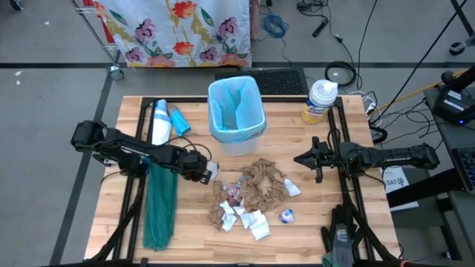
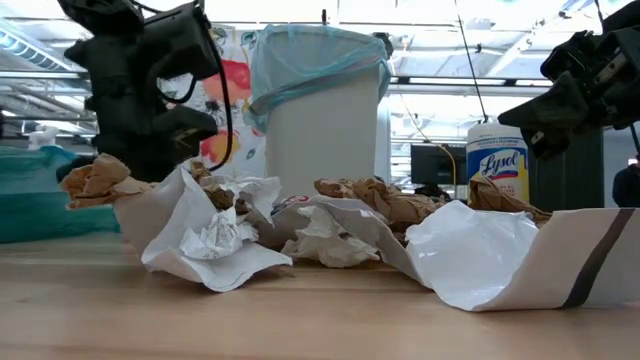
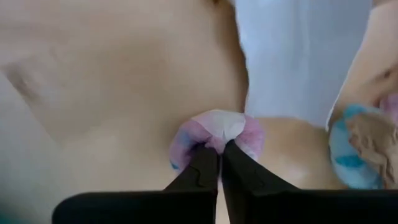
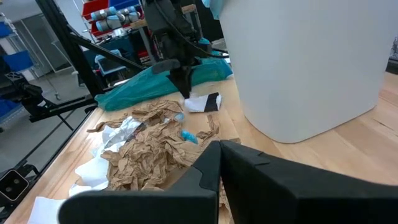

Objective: Place trash/remove bag and relplace
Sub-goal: Put the pink plastic into the trash bin

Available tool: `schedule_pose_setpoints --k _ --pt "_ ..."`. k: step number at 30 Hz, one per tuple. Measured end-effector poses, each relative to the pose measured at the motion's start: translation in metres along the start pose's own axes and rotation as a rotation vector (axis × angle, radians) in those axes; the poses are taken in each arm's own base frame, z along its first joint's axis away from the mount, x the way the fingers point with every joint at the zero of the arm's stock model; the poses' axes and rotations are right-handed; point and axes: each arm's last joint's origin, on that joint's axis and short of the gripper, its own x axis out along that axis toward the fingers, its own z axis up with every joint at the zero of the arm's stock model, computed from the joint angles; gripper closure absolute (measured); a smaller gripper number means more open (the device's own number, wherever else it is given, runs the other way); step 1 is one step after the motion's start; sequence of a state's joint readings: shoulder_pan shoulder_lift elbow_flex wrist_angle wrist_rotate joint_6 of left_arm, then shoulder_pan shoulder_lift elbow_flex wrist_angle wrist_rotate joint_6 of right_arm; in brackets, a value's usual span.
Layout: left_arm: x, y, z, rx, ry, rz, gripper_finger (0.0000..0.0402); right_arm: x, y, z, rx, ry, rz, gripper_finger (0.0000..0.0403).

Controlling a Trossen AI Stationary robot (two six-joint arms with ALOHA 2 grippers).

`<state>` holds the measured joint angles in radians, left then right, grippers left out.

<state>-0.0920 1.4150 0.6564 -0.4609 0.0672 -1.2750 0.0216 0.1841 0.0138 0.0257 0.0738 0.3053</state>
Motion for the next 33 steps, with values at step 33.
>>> schedule_pose_setpoints --k 33 --pt "-0.305 -0.062 0.055 0.259 -0.517 -0.14 0.0401 0.0 0.0 0.0 -0.001 0.006 -0.003 0.0403"
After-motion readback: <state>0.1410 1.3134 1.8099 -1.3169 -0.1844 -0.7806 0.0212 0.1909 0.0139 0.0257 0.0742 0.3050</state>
